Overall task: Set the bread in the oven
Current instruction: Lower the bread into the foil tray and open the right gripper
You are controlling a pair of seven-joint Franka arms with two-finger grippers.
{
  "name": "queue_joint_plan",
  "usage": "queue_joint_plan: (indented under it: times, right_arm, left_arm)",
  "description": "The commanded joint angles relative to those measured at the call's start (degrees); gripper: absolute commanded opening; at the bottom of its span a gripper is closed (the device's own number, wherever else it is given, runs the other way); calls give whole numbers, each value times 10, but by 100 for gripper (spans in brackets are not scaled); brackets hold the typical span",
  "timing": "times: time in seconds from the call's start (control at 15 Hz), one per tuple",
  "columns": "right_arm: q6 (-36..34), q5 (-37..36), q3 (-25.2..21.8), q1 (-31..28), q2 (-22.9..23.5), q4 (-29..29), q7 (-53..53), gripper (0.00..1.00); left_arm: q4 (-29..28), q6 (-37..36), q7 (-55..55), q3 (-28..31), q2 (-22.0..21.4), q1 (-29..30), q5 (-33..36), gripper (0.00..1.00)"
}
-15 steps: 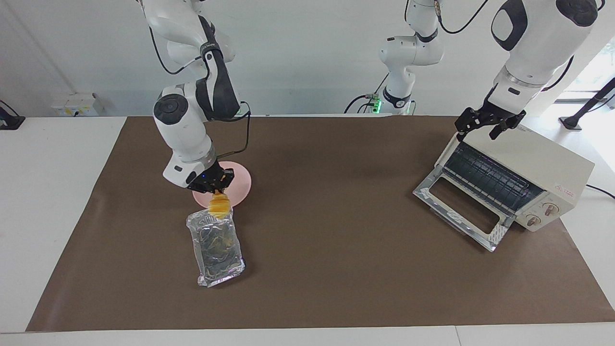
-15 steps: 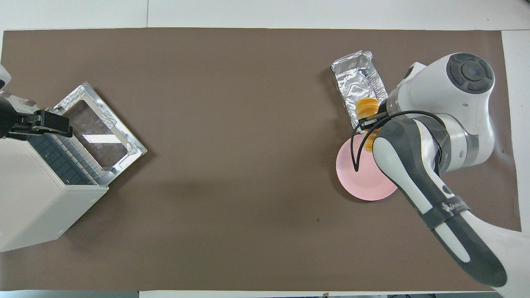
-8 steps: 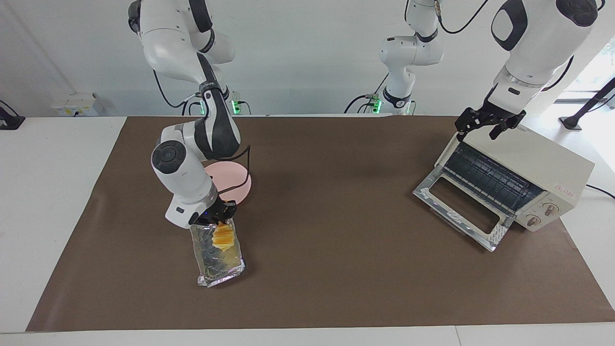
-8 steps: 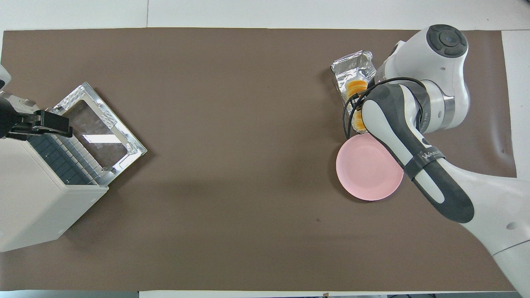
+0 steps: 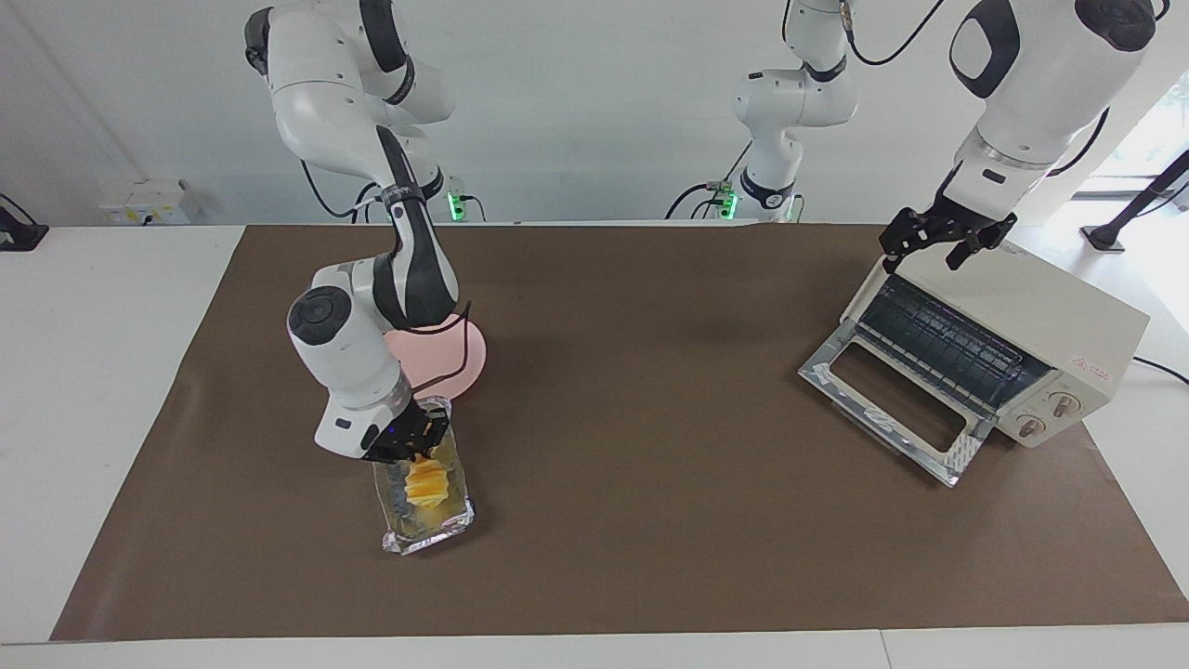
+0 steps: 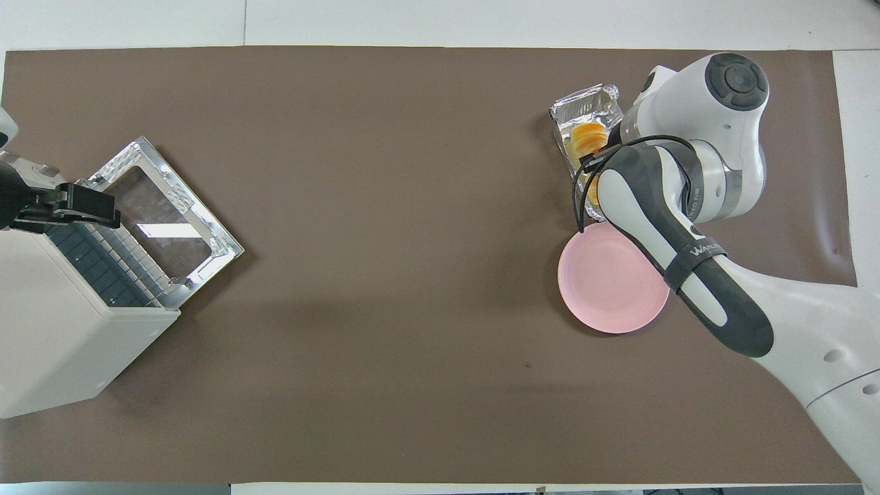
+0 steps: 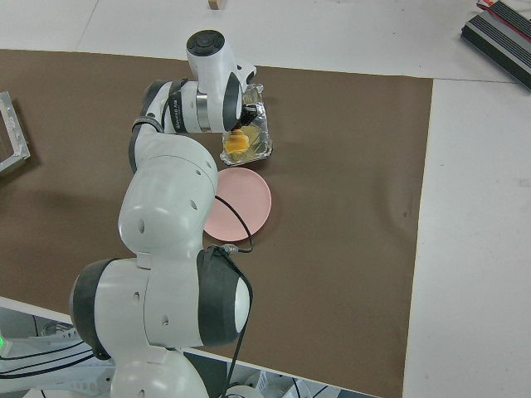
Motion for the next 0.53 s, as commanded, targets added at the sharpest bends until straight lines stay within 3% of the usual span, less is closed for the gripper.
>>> queue_joint_plan:
  times: [0.0, 0.27, 0.33, 0.4, 0.47]
  right_arm:
    - [18, -6, 4, -10, 0, -10, -21, 0]
    - [13, 3, 4, -10, 0, -7, -18, 0]
    - [12, 3, 4, -10, 0, -7, -16, 36]
    - [10, 3, 4, -8, -2, -5, -13, 82]
    - [-4, 3, 4, -5, -3, -1, -4, 94]
  left_arm:
    - [-12, -4, -7, 2, -15, -3, 12, 100]
    - [-12, -3, -7, 2, -15, -3, 12, 100]
    - [-12, -3, -7, 2, -15, -3, 12, 100]
    - [-12, -4, -7, 2, -15, -3, 12, 100]
    - [-12, -4, -7, 2, -15, -3, 12, 100]
